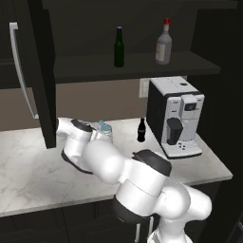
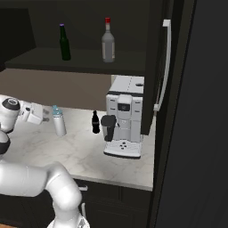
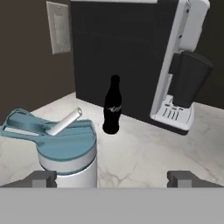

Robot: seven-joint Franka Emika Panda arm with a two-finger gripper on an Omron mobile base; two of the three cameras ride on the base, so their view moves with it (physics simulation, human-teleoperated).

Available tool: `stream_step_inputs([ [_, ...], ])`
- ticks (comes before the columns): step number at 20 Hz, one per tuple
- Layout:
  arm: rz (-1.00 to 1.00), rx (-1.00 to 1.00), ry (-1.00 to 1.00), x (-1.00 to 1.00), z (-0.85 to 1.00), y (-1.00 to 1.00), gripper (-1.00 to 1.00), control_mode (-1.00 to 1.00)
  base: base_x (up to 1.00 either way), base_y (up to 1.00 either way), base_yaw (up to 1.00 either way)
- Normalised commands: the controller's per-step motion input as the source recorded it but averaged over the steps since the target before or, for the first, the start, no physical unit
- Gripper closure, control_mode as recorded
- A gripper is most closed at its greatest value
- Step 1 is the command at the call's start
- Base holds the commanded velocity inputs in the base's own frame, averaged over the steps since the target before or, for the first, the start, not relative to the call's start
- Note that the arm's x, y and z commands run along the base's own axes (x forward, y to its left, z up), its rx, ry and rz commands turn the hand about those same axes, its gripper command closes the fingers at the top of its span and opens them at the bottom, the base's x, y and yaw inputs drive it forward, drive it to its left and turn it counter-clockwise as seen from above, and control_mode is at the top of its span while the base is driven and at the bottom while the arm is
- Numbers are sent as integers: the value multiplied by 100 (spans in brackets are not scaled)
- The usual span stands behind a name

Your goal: Sort all alcoholic drinks to one cabinet, and non-alcoholic drinks to the other.

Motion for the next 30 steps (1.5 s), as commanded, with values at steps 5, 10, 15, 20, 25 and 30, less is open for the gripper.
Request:
stream_step_inputs([
  [5,0,-3,0,18,-9,0,-100,-100,0,0,0],
  [10,0,-2,0,17,-9,0,-100,-100,0,0,0],
  [15,0,-1,0,13,-7,0,-100,-100,0,0,0],
  [20,0,0,0,14,-10,0,-100,-100,0,0,0],
  [25,0,-1,0,1,-1,0,-100,-100,0,0,0],
  [30,0,-3,0,3,0,0,-100,-100,0,0,0],
])
